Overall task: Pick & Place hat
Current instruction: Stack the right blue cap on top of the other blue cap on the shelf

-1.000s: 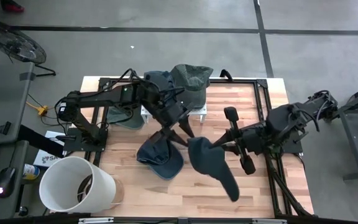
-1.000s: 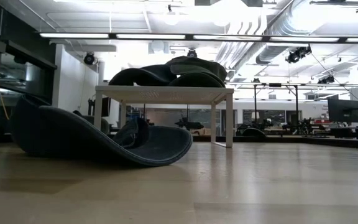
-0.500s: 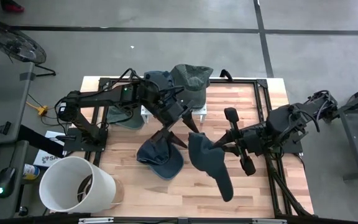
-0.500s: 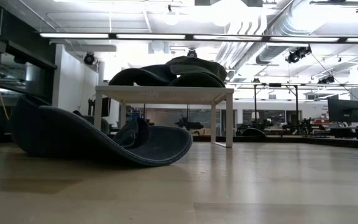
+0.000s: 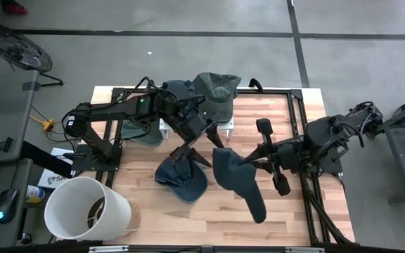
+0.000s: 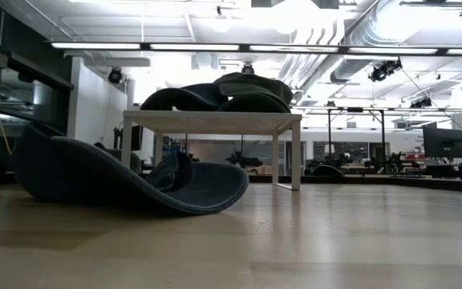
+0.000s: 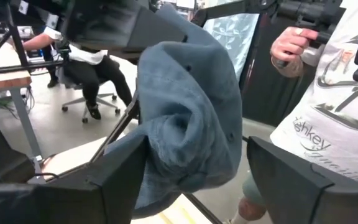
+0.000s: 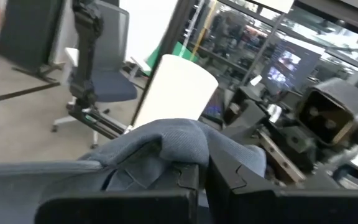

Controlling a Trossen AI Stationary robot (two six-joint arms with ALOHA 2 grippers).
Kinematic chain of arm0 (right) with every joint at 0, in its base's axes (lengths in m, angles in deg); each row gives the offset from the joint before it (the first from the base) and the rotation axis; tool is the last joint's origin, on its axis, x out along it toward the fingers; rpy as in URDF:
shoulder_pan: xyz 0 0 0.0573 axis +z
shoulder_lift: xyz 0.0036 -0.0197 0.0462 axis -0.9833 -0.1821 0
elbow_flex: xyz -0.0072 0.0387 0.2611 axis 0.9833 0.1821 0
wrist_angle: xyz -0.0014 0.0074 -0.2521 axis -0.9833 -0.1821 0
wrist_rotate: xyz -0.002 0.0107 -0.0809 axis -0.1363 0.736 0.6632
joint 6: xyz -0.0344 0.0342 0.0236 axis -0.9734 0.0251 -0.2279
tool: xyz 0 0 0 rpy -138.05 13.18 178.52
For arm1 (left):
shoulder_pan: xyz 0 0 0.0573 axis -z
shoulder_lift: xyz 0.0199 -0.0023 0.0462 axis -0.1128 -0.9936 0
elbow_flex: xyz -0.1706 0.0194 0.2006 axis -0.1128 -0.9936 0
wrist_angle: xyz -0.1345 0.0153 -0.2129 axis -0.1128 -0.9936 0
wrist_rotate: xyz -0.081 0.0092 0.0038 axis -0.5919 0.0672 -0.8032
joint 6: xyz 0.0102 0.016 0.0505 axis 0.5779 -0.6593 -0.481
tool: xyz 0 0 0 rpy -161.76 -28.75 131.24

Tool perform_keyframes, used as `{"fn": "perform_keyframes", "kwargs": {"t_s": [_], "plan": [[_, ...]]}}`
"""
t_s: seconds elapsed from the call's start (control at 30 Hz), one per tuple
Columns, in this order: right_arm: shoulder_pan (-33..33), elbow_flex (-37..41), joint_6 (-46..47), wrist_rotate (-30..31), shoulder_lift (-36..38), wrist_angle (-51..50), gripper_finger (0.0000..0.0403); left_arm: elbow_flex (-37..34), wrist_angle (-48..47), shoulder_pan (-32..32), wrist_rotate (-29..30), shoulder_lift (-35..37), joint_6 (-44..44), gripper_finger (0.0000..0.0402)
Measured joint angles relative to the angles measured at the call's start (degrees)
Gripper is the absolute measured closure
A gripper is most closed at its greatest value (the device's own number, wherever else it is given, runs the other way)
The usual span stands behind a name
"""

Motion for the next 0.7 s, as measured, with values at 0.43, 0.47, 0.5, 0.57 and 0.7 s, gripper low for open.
{"fn": "perform_keyframes", "kwargs": {"t_s": [0.43, 0.47, 0.5, 0.57, 0.7], "plan": [[0.0, 0.0, 0.0, 4.0, 0.3, -0.3, 0.0403, 0.0, -1.5, 0.1, 1.3, 0.0, -0.2, 0.0261], [0.0, 0.0, 0.1, 4.1, 0.4, -0.4, 0.0403, 0.0, -1.5, 0.0, 1.3, 0.0, -0.2, 0.0277], [0.0, 0.0, 0.2, 4.1, 0.4, -0.4, 0.0403, 0.0, -1.6, 0.0, 1.3, 0.0, -0.1, 0.0294], [0.0, 0.0, 0.2, 4.3, 0.7, -0.4, 0.0403, 0.0, -1.8, 0.0, 1.3, 0.0, -0.2, 0.0331], [0.0, 0.0, 0.7, 4.3, 0.9, -0.5, 0.0403, 0.0, -3.9, -0.1, 3.3, 0.0, -0.2, 0.0366]]}}
